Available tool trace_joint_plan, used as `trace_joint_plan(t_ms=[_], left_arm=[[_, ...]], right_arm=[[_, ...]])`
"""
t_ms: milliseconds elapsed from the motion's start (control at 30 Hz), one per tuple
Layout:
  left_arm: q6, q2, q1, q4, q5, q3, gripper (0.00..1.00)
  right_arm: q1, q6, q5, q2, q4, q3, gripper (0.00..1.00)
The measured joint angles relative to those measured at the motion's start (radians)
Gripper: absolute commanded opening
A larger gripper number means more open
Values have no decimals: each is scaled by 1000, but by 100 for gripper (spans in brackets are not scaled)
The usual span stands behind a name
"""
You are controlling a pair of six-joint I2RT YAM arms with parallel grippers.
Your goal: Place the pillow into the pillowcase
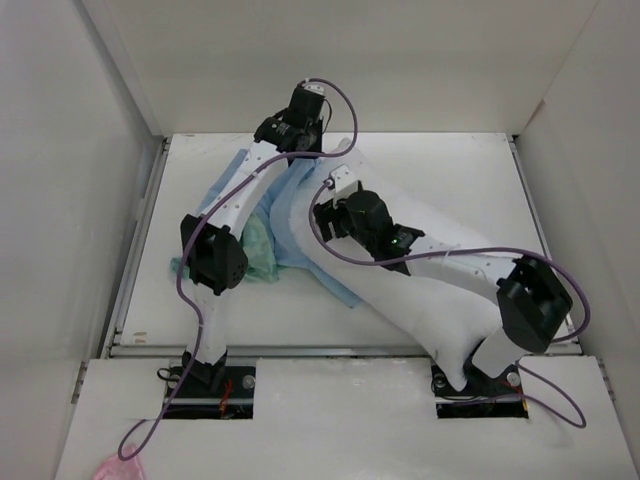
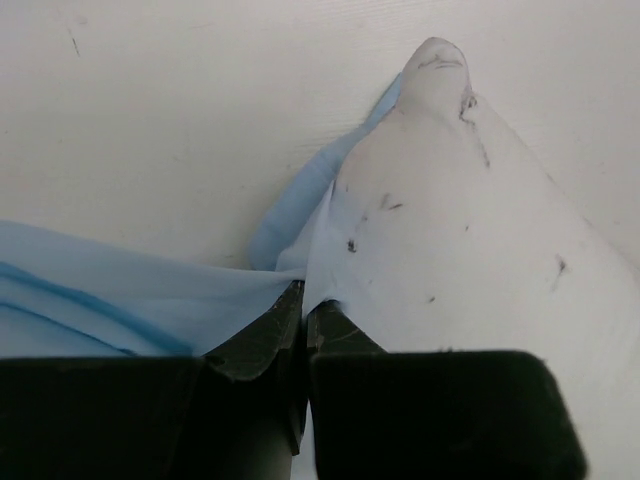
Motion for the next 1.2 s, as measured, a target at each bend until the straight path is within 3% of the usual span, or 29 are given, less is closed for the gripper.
trace_joint_plan(t_ms=[33, 167, 333, 433, 600, 633, 700, 733, 833, 1200], left_arm=[[0, 0, 0, 4, -5, -8, 0], [-8, 0, 1, 27, -29, -47, 0], [-23, 0, 2, 43, -55, -51, 0], [-27, 0, 1, 49, -60, -51, 0], [-27, 0, 3, 60, -65, -51, 0], [-27, 0, 3, 61, -68, -50, 0], [-27, 0, 3, 61, -77, -50, 0], [-27, 1, 3, 60, -84, -46, 0], [-27, 8, 11, 58, -98, -38, 0], [-23, 55, 5, 24, -98, 26, 0]], right_arm=[[1, -3, 5, -10, -2, 1, 100], [-46, 28, -45, -103, -82, 25, 100], [-299, 113, -194, -155, -146, 163, 100], [-409, 137, -226, -75, -170, 308, 100], [-440, 164, -359, 165, -193, 497, 100], [-438, 169, -395, 222, -198, 525, 98], [-435, 174, -454, 328, -227, 559, 81], [-433, 180, -484, 381, -252, 563, 52], [-431, 176, -563, 432, -267, 534, 2], [-378, 137, -825, -9, 119, 149, 0]])
